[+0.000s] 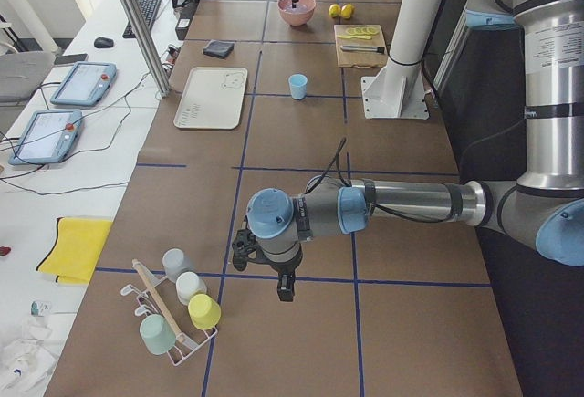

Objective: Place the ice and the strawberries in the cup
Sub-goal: 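Lower the right gripper into the ice and grasp a third cube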

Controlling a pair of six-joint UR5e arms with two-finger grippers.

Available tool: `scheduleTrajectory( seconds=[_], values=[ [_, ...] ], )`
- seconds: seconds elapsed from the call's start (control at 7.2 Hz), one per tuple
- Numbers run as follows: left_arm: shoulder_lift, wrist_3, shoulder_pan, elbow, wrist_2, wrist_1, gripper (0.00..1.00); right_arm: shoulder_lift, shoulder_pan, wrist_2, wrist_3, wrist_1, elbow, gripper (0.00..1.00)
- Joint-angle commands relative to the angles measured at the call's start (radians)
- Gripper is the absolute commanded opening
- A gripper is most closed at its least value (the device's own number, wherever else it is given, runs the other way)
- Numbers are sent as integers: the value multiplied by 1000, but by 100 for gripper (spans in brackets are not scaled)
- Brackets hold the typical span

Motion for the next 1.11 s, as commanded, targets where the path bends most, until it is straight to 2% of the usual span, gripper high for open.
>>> scheduleTrajectory(
  seconds=[0.0, 0.97],
  values=[
    [0, 0, 0, 0, 0, -2, 100, 5, -1, -1, 2, 0, -9, 81],
    [0, 0, 0, 0, 0, -3, 100, 3, -10, 7, 3, 0, -10, 79]
  ],
)
